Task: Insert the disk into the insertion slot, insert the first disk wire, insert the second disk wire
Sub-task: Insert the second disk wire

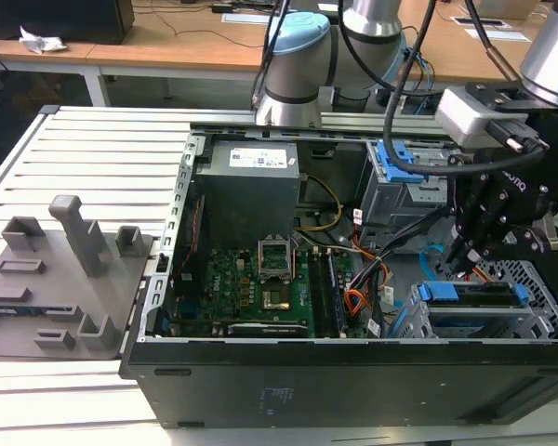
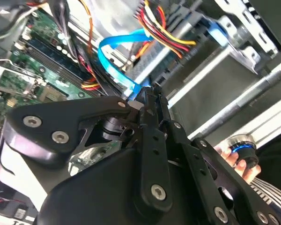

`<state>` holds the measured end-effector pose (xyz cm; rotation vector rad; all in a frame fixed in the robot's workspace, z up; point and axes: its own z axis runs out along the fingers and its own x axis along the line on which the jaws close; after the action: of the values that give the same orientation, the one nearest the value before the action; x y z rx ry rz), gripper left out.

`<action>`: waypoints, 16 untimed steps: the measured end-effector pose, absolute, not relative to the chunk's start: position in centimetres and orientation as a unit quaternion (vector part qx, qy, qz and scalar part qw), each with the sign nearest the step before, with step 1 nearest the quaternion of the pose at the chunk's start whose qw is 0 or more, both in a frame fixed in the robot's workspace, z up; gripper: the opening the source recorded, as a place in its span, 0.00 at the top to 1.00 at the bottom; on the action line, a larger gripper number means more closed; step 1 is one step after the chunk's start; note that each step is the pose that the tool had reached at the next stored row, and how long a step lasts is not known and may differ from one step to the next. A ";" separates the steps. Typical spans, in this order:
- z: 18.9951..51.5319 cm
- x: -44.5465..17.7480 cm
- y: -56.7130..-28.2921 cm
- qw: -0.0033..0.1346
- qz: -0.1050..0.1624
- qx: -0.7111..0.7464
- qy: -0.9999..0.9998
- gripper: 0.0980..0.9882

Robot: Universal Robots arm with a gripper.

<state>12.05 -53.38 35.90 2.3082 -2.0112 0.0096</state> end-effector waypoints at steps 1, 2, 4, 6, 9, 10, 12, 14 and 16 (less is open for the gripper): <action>35.8 12.1 -54.1 0.040 0.003 0.753 -0.656 0.93; 35.8 12.1 -54.8 0.040 0.003 0.753 -0.656 0.93; 35.7 12.1 -55.1 0.040 0.003 0.748 -0.663 0.93; 35.7 12.1 -55.2 0.040 0.002 0.737 -0.675 0.93; 35.4 12.3 -55.2 0.040 0.001 0.719 -0.694 0.93; 35.4 12.4 -55.2 0.039 0.000 0.716 -0.697 0.93; 35.2 12.7 -55.1 0.032 -0.007 0.711 -0.702 0.93; 35.2 13.3 -55.0 0.032 -0.008 0.711 -0.702 0.93; 35.2 14.2 -54.7 0.033 -0.009 0.711 -0.702 0.93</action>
<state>14.23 -54.75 35.17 2.1898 -2.1604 -0.0262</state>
